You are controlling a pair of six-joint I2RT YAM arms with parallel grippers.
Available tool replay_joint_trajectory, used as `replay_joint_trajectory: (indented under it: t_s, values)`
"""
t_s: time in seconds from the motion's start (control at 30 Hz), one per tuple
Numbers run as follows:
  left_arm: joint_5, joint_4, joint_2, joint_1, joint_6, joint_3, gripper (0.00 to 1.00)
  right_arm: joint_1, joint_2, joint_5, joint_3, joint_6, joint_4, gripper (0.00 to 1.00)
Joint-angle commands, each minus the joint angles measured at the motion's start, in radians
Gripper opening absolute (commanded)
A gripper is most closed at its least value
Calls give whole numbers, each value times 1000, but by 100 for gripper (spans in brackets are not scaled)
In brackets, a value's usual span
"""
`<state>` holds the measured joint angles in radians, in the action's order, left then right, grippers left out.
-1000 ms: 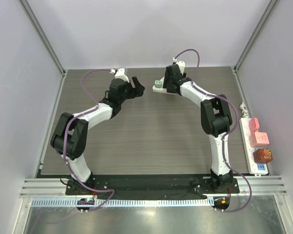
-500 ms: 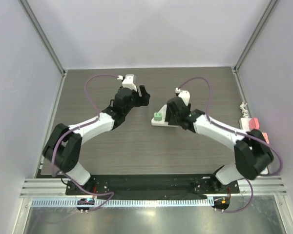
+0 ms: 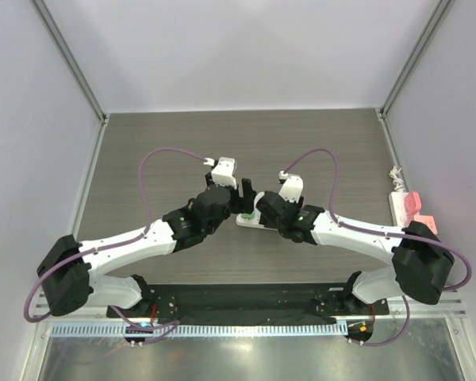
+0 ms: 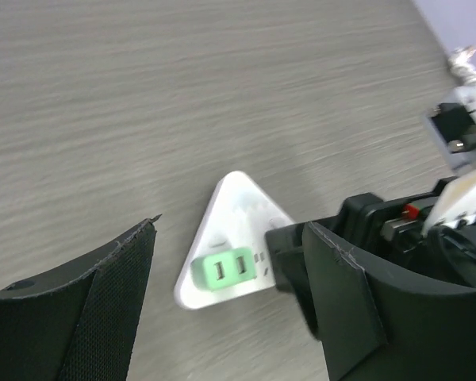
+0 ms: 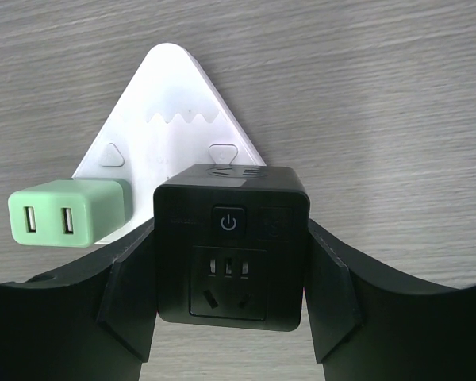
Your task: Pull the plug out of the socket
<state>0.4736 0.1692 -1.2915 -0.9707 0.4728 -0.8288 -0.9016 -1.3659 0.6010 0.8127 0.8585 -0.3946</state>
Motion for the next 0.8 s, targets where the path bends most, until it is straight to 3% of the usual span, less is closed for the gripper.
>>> replay_joint_trajectory:
  t_s: [0.0,0.03,0.07,0.13,0.37,0.6,0.73,0.77]
  values:
    - [128,-166,99,-5,50,-21,76,-28,-2,95,5,77,42,50]
    - [126,-237,121,-5,62,-15,77,-33,-4,98,6,73,40,58]
    - [123,-261,176,-5,78,-10,77,-39,1,102,8,64,40,73]
    - [100,-304,230,-5,99,13,79,-42,10,105,11,56,40,87]
    - [11,-425,334,-5,145,10,82,-42,94,79,19,1,40,96]
    - [-69,-431,221,-5,150,-13,81,-37,361,204,-76,-78,39,100]
    - [-61,-453,127,-5,98,-58,81,44,494,223,-113,-249,54,100]
    - [-59,-464,92,-5,81,-84,82,129,496,197,-112,-272,69,100]
